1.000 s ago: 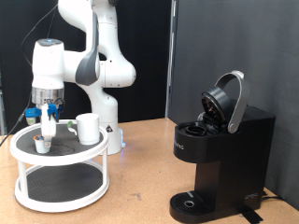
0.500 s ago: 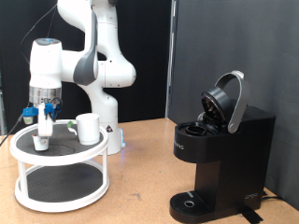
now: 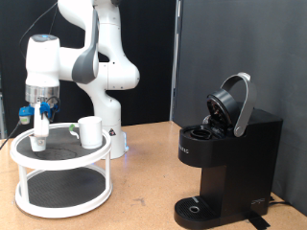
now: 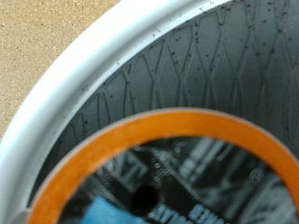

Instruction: Make a cup of coffee with the keurig machine

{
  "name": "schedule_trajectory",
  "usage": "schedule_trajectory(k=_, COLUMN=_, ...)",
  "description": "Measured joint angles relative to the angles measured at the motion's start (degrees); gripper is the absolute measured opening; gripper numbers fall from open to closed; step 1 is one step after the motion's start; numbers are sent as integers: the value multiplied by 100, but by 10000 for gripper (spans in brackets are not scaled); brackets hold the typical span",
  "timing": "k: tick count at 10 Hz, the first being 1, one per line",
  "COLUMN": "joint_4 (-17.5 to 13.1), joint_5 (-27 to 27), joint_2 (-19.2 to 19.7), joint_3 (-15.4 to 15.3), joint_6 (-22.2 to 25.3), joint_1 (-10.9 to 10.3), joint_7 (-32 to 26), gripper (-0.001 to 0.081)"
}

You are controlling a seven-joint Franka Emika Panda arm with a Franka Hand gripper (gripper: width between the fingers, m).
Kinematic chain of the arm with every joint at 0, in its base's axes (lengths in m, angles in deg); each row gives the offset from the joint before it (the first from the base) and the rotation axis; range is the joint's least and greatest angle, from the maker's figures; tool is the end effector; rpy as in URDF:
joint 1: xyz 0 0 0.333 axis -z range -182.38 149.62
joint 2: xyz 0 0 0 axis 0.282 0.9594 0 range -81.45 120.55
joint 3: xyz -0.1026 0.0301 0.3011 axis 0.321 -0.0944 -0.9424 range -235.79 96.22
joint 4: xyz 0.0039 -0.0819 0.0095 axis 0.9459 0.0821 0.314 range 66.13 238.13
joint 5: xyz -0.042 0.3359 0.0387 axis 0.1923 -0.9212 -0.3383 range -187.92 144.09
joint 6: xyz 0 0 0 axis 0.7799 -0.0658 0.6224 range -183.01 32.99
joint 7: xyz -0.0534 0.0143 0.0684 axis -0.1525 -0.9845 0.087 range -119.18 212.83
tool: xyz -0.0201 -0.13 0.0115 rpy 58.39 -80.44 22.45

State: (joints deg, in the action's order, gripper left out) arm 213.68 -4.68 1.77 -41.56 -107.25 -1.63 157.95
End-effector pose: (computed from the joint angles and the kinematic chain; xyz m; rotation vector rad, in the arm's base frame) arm 0.2759 -0.2596 0.3565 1.0578 -2.9485 0.1501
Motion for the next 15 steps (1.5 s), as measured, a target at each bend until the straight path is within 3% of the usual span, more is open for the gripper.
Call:
schedule_trajectory(k=3, joint_4=-485, joint_5=-320, joint_2=-113, joint_3=-46, joint_6=879, joint_1=-71, joint_7=-184, gripper=349)
schedule_trajectory(k=4, joint_4=-463, joint_5=-318, joint_2=-107, joint_3=-45, joint_6=822, joint_1=-67, joint_7=-182, gripper=349)
schedule_trajectory(k=6, joint_4=-538, joint_5=-1071, joint_2=-143, joint_3=-28, joint_6=1126, joint_1=-219, joint_7=-442, gripper=349)
schedule_trajectory(k=8, joint_4=-766, joint_5=-2000, joint_2=-285, joint_3=-39, joint_6=1620, joint_1=-506, joint_7=-606, gripper=349)
schedule_trajectory(k=10, joint_4=-983, joint_5=-2562, joint_2=-413, joint_3=-80, joint_6=2170, joint_1=-763, joint_7=-610, gripper=349)
schedule_trajectory(k=12, joint_4=-1118, joint_5=-3058, joint_2=-508, joint_3=-188, joint_6=2373, joint_1=-987, joint_7=-539, gripper=349)
schedule_trajectory(k=14, joint_4=-1193, joint_5=-3045, joint_2=-551, joint_3=-477, joint_6=2381, joint_1=-999, joint_7=-82, gripper=349)
schedule_trajectory(k=15, joint_4=-1184, joint_5=-3067, joint_2=-547, joint_3=-467, joint_6=2381, joint_1=-1000, joint_7=-131, gripper=349)
